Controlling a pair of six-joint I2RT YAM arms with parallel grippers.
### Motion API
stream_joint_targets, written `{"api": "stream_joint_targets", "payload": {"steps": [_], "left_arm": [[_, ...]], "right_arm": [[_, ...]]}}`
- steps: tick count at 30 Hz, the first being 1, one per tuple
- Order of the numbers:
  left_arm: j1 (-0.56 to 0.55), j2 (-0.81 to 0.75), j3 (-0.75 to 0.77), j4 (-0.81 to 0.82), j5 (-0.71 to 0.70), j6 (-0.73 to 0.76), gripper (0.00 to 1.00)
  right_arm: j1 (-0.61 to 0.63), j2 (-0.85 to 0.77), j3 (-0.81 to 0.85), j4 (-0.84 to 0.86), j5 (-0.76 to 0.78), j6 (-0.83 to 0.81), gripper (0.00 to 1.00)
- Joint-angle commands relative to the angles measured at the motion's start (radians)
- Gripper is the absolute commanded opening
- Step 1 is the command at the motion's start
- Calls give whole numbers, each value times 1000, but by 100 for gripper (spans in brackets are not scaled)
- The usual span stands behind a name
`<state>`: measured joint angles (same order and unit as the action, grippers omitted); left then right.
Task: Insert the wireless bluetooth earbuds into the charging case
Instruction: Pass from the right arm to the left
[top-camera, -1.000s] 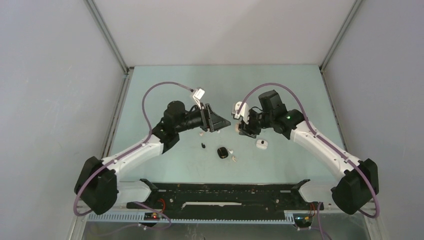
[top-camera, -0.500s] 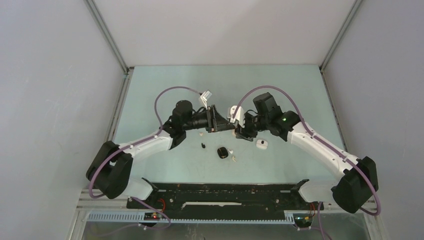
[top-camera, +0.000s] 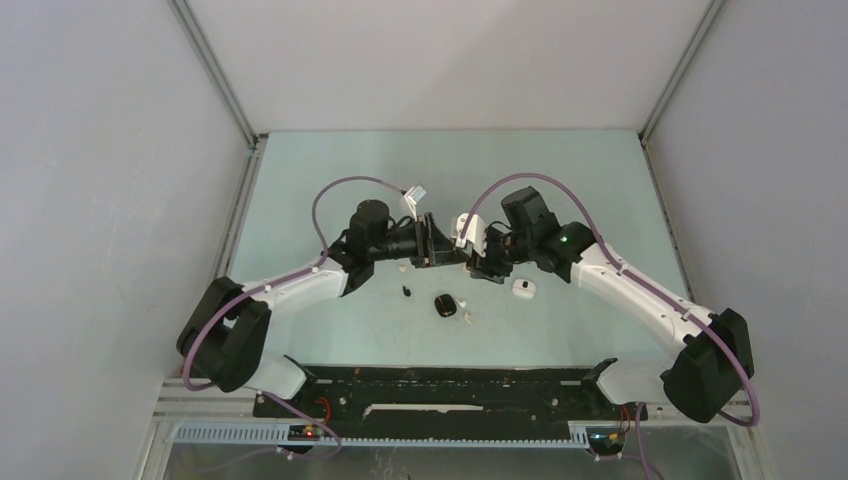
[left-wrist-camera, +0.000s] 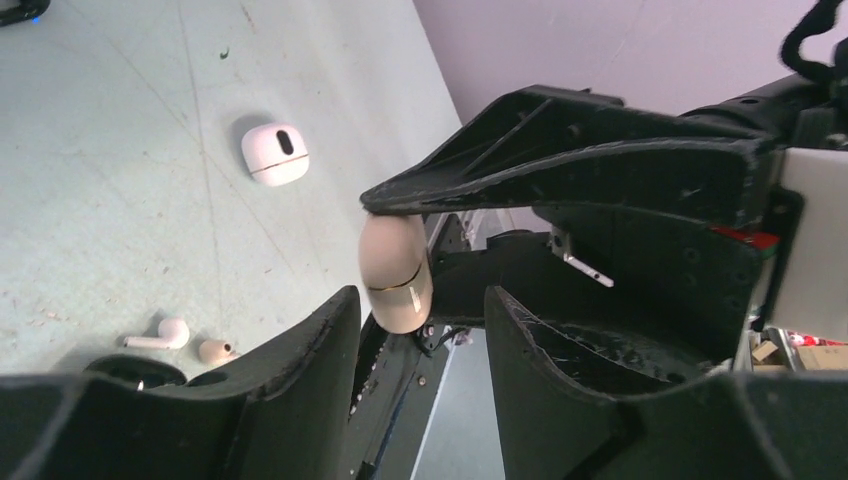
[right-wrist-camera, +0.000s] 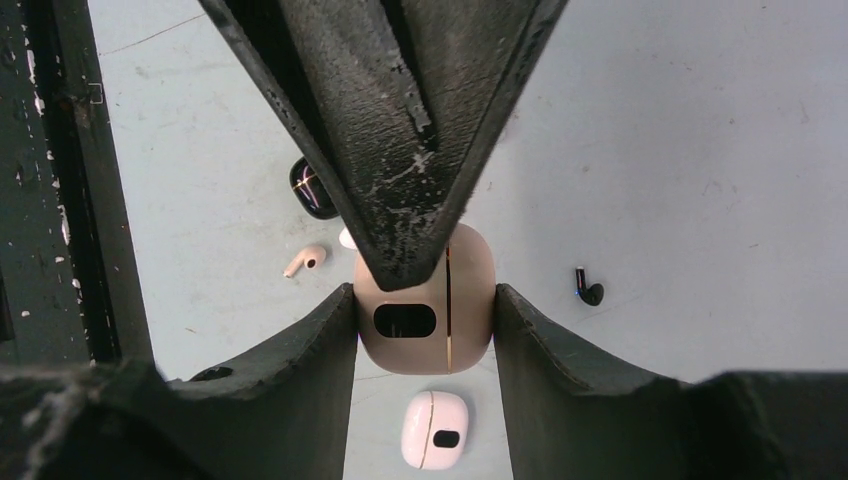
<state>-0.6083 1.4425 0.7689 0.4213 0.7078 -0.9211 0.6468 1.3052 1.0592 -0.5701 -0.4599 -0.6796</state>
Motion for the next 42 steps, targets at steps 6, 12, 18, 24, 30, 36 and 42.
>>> {"api": "stream_joint_targets", "payload": {"steps": [6,12,18,24,30,36,42], "left_arm": [[2,-4,50,-107,-21,85,53],[1,16,40,-55,11,43,49],[1,35,32,4,47,-2,47],[1,44,29,29,64,-20,41],[-1,52,32,29,79,-25,41],[-5,59,38,18,89,-25,40],[-10,55,42,-10,72,-7,36]], "right_arm": [[-9,-17,55,44,-35,44,31],[-10,-18,59,48,-34,51,32],[-5,-17,59,51,-35,50,34],[1,-11,59,56,-27,49,35],[6,-4,59,64,-14,50,35],[7,1,59,72,-1,53,36],[9,0,59,68,-7,52,37]]}}
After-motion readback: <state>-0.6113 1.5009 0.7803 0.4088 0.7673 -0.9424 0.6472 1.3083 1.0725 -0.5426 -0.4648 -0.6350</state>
